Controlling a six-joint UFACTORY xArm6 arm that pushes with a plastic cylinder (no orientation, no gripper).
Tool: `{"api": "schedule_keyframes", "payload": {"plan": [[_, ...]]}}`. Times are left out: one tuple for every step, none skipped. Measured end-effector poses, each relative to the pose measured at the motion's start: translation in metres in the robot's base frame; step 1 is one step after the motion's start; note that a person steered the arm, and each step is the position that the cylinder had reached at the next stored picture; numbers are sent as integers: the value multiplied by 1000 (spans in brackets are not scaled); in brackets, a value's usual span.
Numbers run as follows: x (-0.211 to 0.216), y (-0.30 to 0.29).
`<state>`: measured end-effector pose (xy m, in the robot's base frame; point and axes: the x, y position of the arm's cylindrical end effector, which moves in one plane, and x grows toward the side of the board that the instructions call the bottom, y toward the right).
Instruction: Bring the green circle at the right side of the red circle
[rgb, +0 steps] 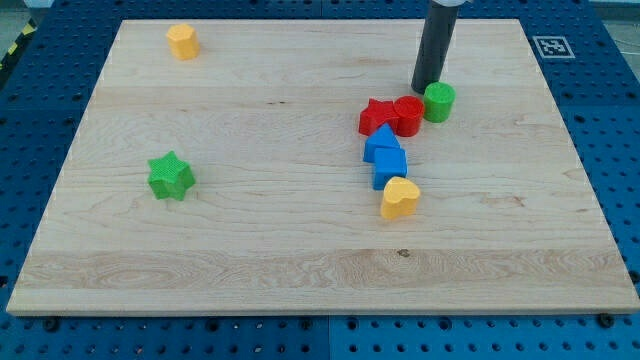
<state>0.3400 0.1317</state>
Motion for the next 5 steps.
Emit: {"api": "schedule_keyframes", "payload": {"plan": [[3, 0], [8, 0], [9, 0], [-1, 2], [-15, 11]]}}
